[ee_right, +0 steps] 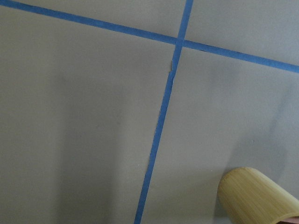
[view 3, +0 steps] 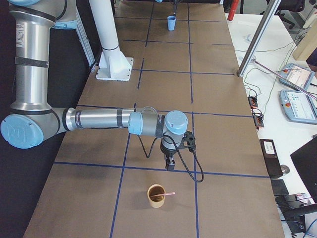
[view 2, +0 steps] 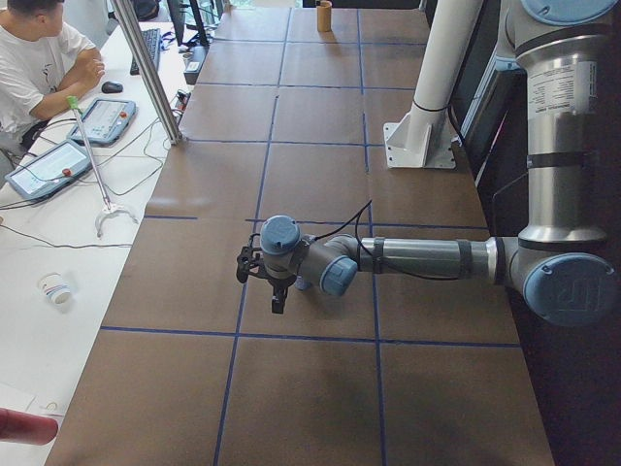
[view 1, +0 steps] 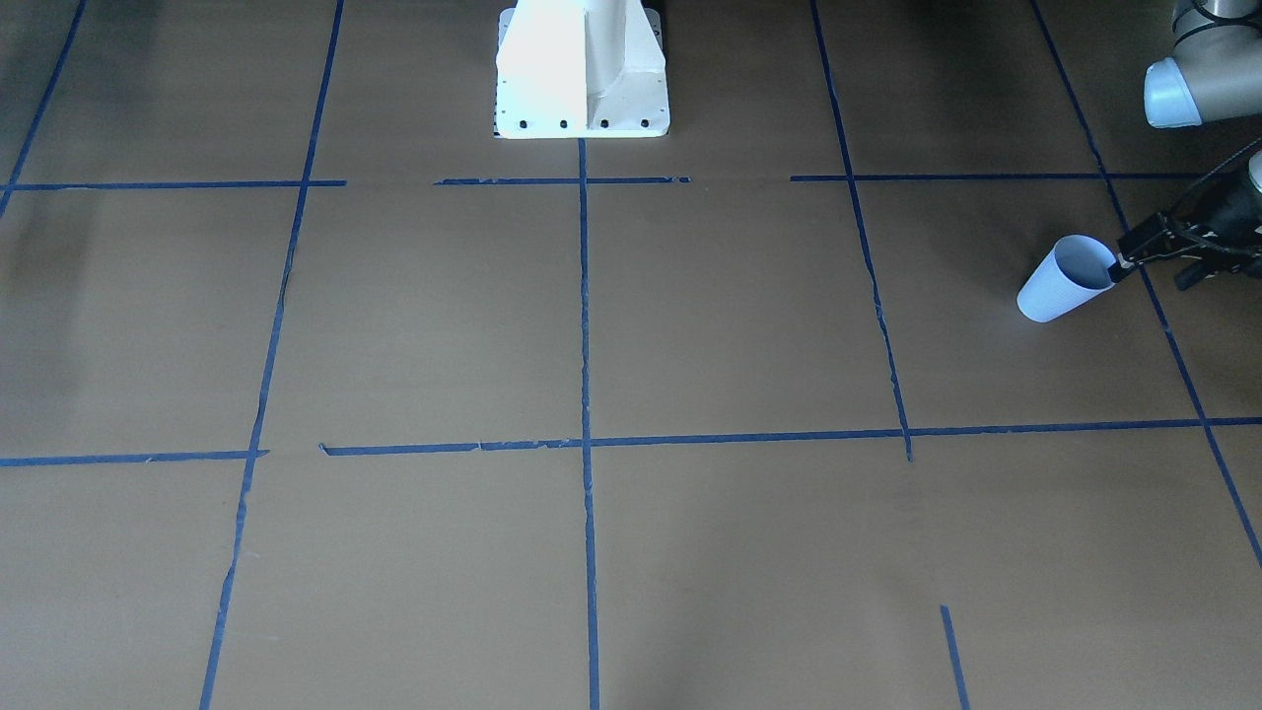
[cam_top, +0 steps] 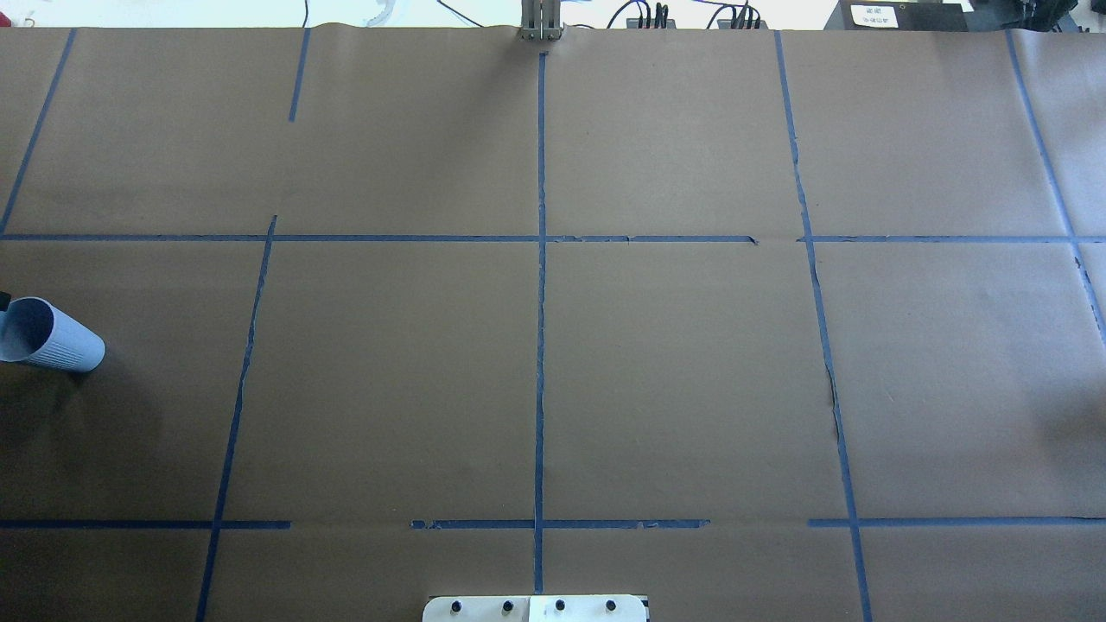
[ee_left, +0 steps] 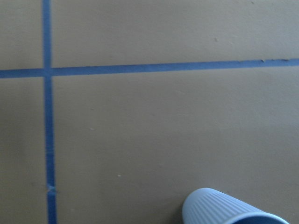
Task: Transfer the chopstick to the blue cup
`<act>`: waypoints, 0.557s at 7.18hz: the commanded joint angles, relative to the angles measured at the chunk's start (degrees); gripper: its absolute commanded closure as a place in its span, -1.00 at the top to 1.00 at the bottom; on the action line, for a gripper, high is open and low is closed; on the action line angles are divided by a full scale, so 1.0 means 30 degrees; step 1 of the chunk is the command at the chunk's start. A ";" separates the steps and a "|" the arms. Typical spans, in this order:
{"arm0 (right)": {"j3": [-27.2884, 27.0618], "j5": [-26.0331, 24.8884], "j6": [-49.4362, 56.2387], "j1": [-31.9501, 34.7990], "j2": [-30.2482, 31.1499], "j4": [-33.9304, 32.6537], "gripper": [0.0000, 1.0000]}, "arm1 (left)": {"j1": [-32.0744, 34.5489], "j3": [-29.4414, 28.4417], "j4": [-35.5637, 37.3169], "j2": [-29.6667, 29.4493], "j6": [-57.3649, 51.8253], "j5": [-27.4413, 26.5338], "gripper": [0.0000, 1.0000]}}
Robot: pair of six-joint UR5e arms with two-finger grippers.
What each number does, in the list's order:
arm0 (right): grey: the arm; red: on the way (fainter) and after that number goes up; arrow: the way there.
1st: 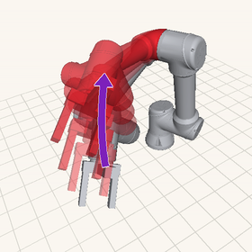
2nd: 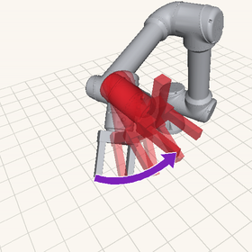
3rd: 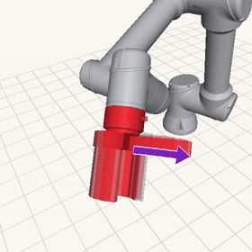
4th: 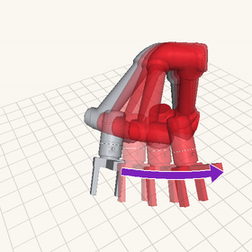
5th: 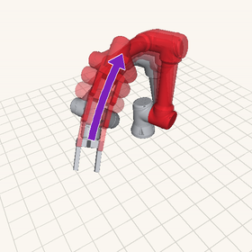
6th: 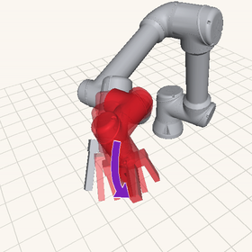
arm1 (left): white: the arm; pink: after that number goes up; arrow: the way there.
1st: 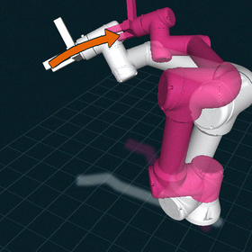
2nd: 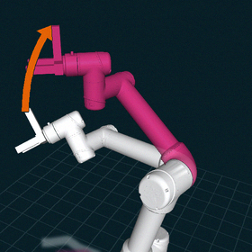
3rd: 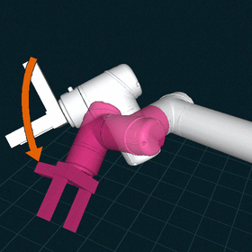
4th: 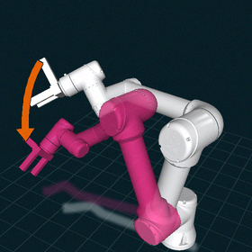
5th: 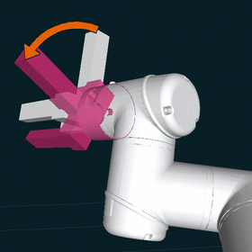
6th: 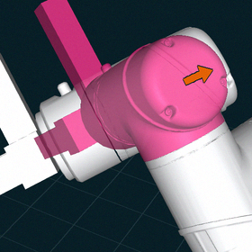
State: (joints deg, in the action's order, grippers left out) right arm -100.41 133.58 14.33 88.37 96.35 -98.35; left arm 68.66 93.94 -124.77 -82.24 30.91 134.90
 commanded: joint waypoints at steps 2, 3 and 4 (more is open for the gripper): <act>0.0420 0.0705 0.0029 -0.0042 0.0109 0.0029 1.00 | -0.1378 -0.0081 -0.0626 0.0342 0.0097 -0.0025 0.91; 0.0480 0.0707 0.0029 -0.0042 0.0080 0.0029 1.00 | -0.1555 -0.0139 -0.0626 0.0372 0.0155 -0.0025 0.01; 0.0539 0.0707 0.0029 -0.0042 0.0080 0.0029 1.00 | -0.1557 -0.0053 -0.0626 0.0343 0.0127 0.0004 -0.89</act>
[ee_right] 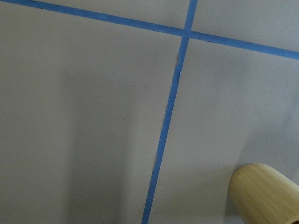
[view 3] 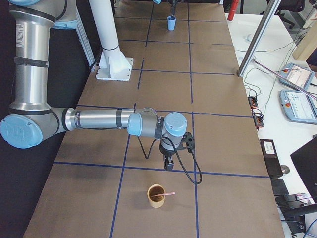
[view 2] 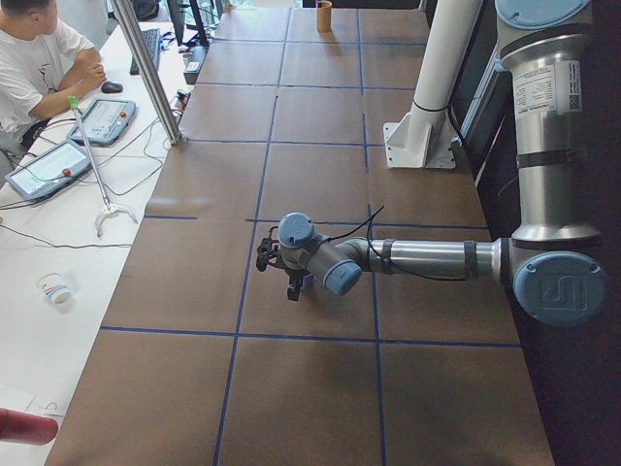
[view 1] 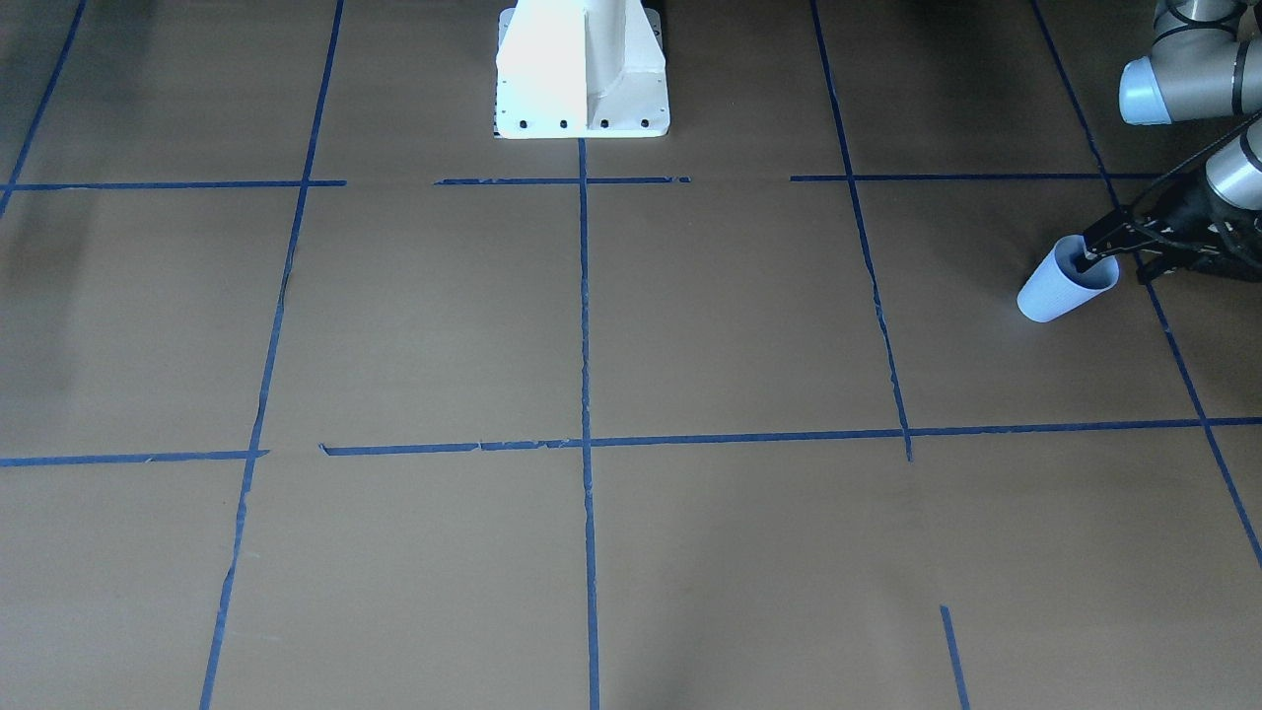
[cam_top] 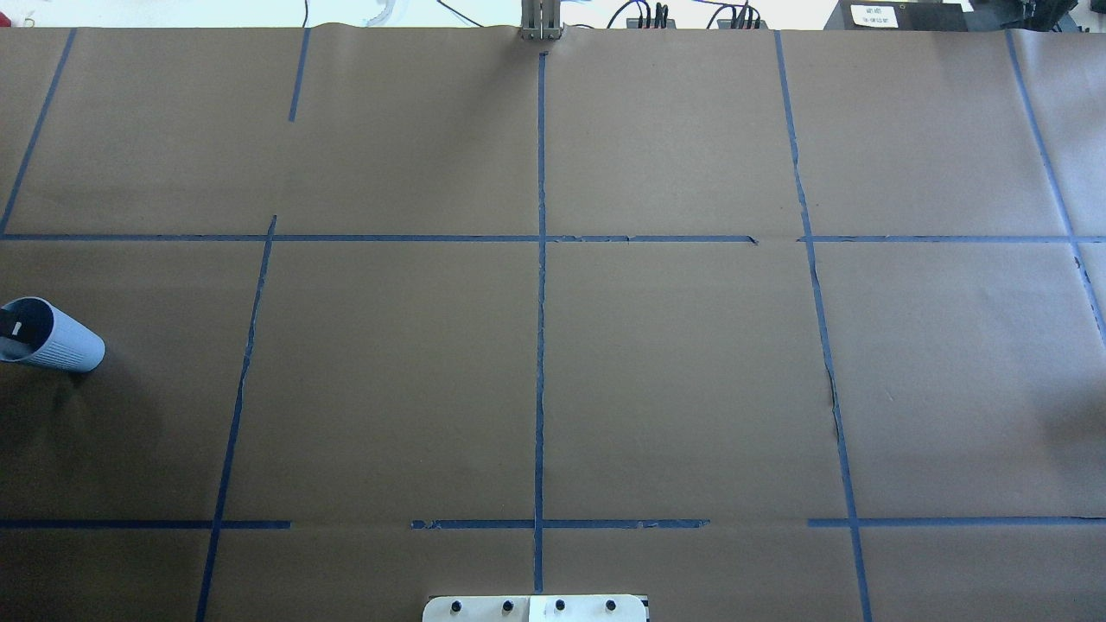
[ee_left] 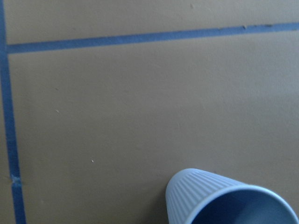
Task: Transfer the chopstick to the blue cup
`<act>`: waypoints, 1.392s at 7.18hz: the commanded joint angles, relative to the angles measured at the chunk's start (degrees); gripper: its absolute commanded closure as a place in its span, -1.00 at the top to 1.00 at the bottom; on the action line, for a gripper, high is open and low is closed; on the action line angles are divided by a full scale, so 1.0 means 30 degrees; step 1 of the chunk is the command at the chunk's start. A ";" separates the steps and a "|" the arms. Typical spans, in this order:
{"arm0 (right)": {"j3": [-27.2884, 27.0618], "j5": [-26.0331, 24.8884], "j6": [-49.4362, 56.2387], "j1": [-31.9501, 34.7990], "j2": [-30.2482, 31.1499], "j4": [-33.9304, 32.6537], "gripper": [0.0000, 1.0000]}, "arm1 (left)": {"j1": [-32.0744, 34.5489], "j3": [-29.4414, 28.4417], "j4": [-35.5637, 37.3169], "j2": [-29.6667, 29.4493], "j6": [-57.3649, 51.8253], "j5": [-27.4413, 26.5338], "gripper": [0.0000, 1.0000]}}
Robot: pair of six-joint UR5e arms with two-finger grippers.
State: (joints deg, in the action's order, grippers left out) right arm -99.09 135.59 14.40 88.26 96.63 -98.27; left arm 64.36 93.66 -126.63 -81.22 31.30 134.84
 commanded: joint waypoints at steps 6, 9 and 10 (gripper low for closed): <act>0.0011 0.0272 -0.0025 -0.0007 -0.0158 0.0004 1.00 | -0.0939 0.2178 0.2933 -0.4307 0.3612 0.0837 -1.00; -0.0194 0.0536 0.0092 -0.0065 -0.0158 0.0033 1.00 | -0.7306 0.2940 0.4841 -0.9094 1.0003 -0.4994 -1.00; -0.0107 0.0536 0.0063 -0.0210 -0.0158 0.1193 1.00 | -0.8957 0.2882 0.8829 -1.2300 1.0045 -0.7134 -0.98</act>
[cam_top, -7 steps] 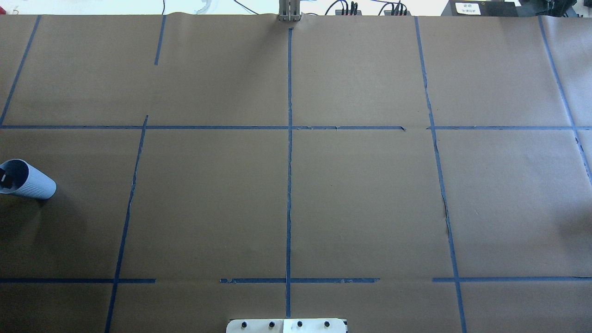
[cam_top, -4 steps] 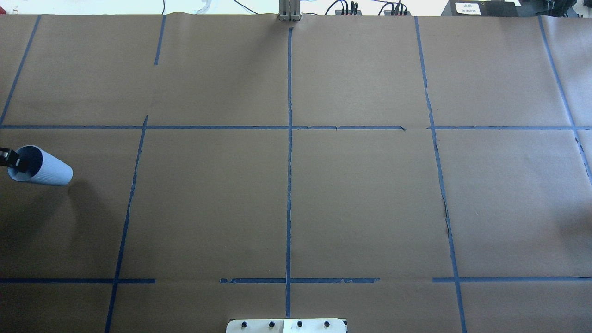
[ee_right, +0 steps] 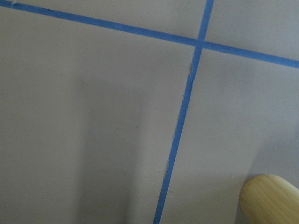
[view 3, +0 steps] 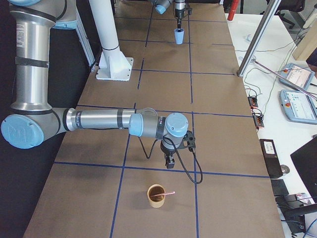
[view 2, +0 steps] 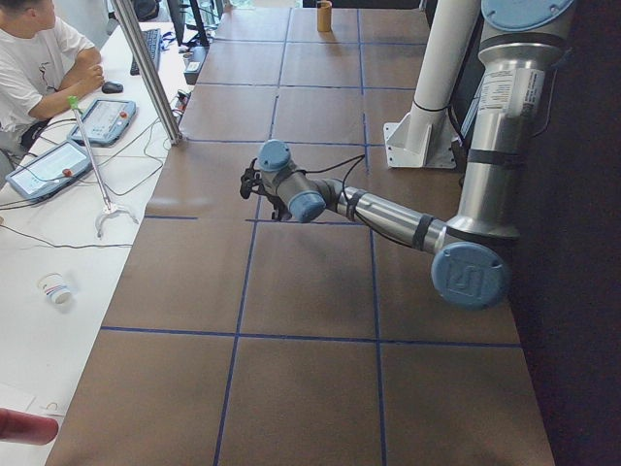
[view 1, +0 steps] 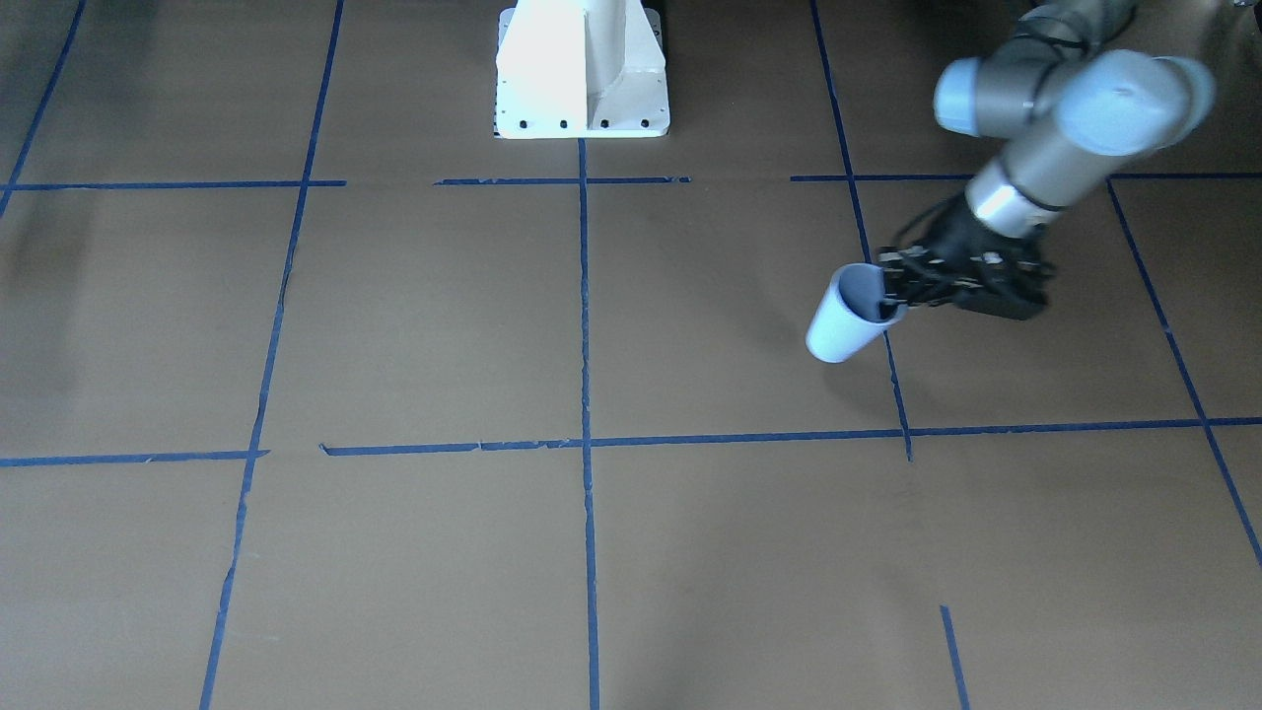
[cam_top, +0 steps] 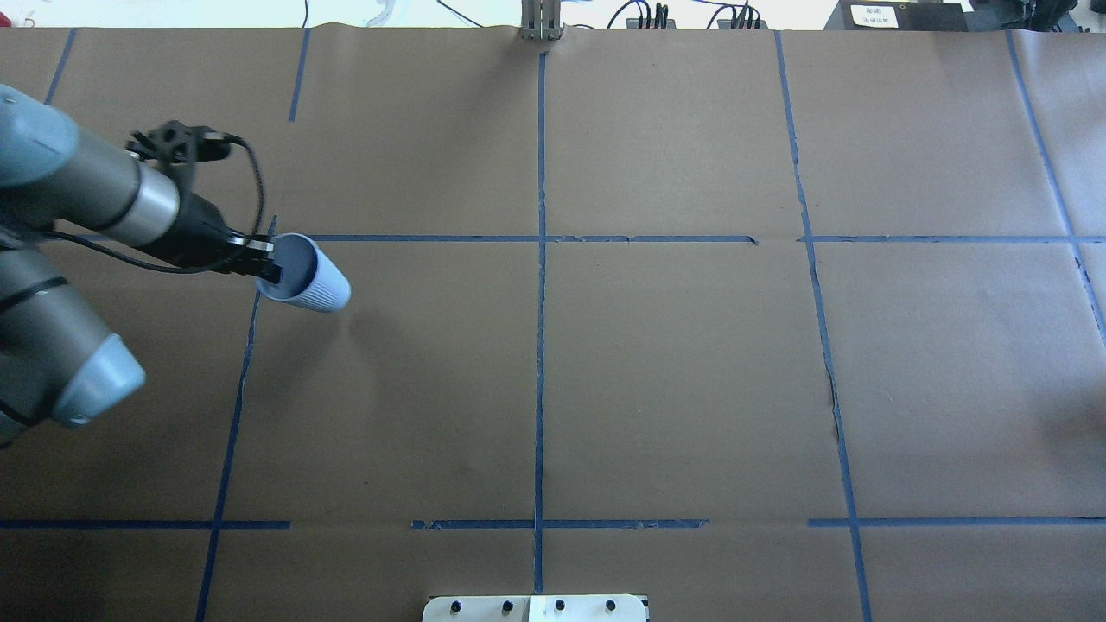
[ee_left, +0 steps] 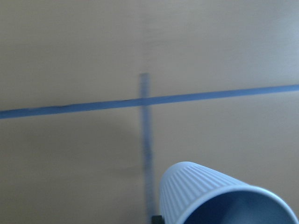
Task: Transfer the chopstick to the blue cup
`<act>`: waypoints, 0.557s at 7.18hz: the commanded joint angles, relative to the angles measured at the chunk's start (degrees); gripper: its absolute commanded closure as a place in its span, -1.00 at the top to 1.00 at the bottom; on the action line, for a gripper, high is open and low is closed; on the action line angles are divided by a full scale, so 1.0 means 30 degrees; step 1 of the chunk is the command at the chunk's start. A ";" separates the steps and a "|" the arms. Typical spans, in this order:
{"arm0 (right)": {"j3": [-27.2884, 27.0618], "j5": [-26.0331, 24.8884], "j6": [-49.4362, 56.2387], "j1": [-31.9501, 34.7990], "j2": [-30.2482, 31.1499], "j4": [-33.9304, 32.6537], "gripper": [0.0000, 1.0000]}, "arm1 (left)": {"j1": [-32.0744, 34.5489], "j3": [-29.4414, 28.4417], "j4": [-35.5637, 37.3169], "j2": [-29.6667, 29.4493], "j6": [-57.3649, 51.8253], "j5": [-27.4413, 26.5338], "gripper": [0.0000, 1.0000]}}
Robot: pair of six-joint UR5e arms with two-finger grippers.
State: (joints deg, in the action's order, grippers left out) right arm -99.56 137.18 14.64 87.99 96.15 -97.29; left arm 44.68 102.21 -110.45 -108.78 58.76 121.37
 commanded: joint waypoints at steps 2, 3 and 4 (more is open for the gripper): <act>0.0518 0.0093 -0.0104 -0.0151 0.0293 0.2370 1.00 | -0.4427 -0.0491 0.7165 -0.6940 0.2665 -0.4650 -1.00; 0.0636 0.0093 -0.0132 -0.0151 0.0293 0.2400 1.00 | -0.4724 -0.1220 0.7169 -0.7764 0.2969 -0.4773 -1.00; 0.0609 0.0151 -0.0133 -0.0151 0.0264 0.2400 1.00 | -0.4756 -0.2040 0.7140 -0.8526 0.3030 -0.4803 -0.97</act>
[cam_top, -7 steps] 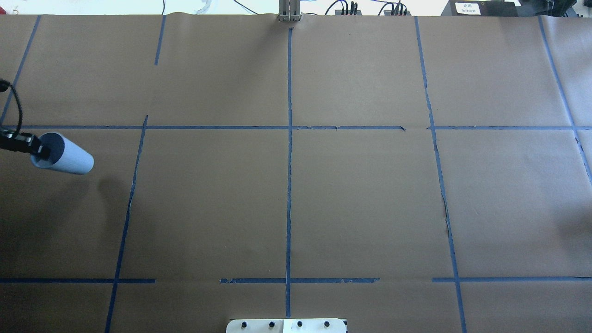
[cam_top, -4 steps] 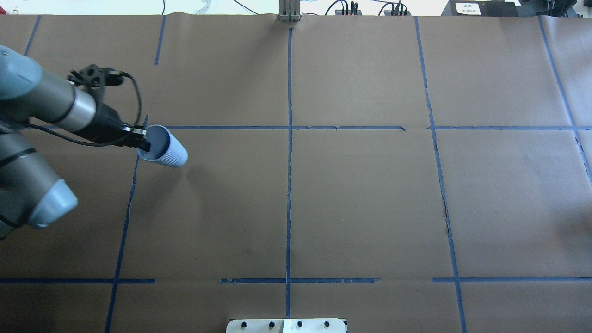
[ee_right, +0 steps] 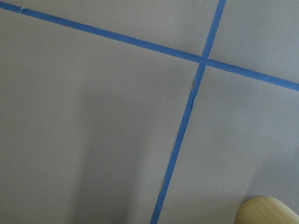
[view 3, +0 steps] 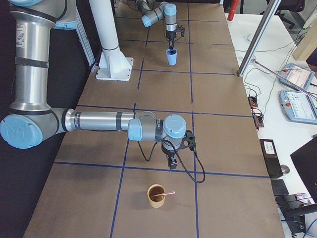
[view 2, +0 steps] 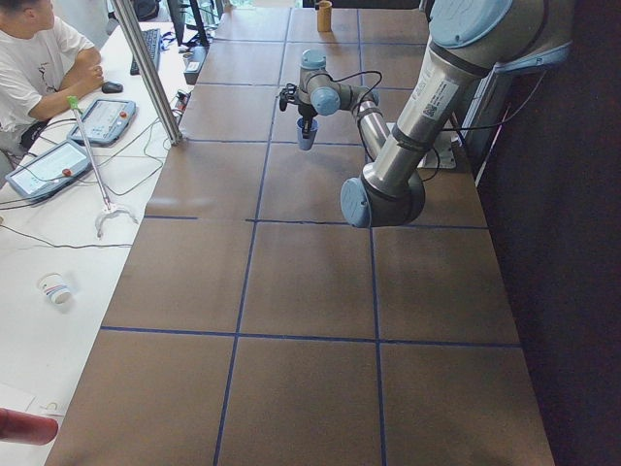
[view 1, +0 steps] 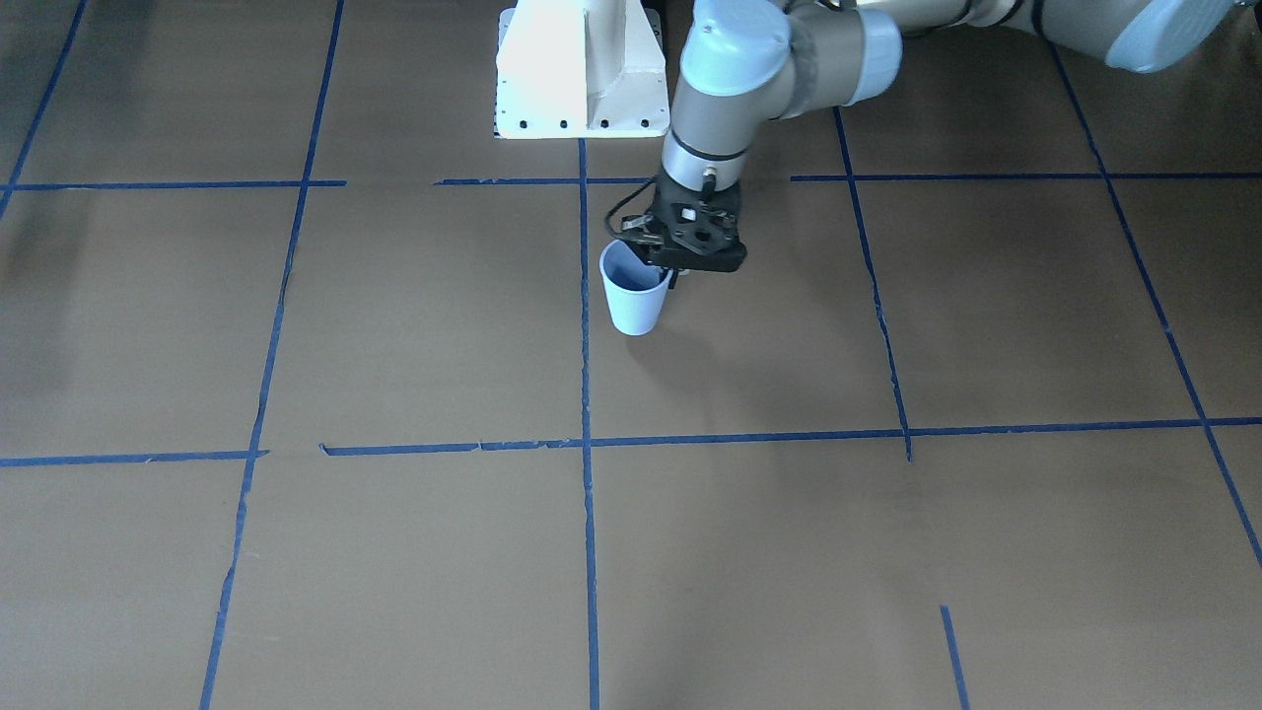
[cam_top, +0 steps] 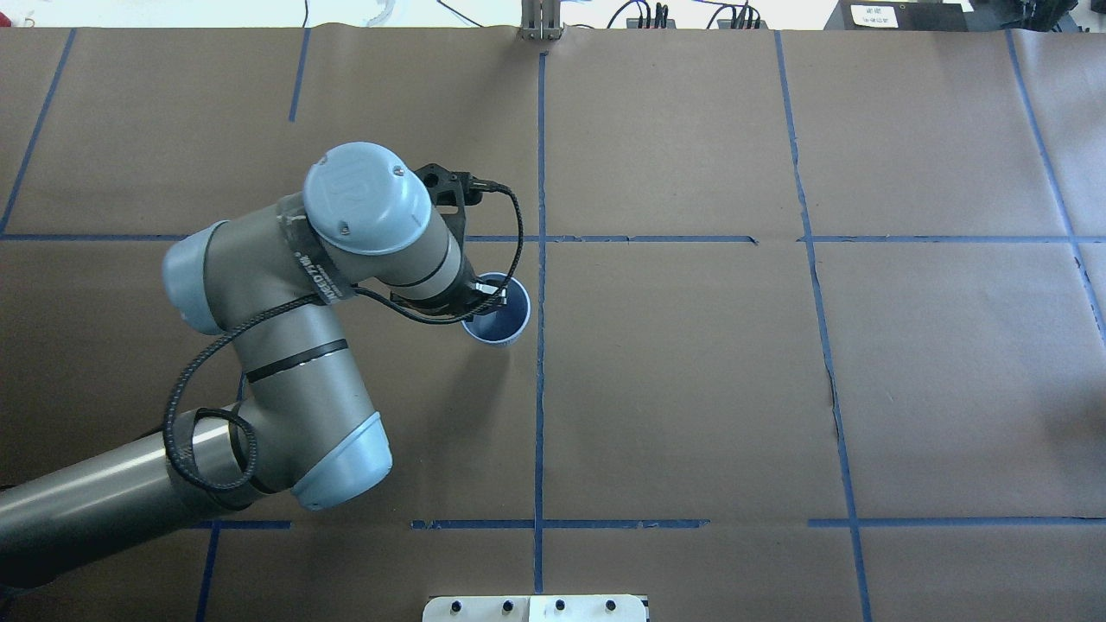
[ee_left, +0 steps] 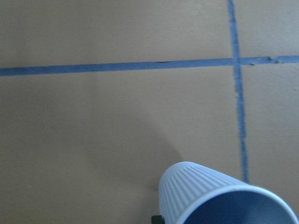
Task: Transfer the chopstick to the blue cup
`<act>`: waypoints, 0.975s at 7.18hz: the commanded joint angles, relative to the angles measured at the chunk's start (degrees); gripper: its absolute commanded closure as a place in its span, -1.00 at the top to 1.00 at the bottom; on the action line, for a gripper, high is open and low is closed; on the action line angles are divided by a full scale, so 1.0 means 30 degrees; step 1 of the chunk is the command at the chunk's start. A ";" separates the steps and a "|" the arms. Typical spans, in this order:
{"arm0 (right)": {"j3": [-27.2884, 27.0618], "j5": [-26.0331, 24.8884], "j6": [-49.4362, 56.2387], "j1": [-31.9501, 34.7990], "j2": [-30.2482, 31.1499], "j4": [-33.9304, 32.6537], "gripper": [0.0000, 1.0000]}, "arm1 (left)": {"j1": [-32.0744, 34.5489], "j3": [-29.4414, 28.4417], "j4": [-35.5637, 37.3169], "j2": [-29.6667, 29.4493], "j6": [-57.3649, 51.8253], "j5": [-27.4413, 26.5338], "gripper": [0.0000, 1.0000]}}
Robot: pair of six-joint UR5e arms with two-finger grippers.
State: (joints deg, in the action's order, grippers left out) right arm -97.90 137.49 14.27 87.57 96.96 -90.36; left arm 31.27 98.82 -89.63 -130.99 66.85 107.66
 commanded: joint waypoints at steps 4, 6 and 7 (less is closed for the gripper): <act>0.0084 0.0780 -0.0012 -0.0010 0.0023 0.0089 1.00 | -0.0666 -0.2237 -0.0942 -0.1338 0.0304 -0.0202 -0.84; 0.0113 0.0751 -0.0012 -0.0010 0.0023 0.0089 1.00 | -0.0842 -0.2499 -0.1729 -0.1279 0.0362 -0.0202 -0.77; 0.0113 0.0751 -0.0012 -0.0010 -0.0006 0.0089 1.00 | -0.0842 -0.2676 -0.2111 -0.1250 0.0334 -0.0202 -0.63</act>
State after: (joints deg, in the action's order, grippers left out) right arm -97.60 139.75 14.24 87.54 97.02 -90.09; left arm 28.83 91.46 -94.52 -134.82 67.88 107.05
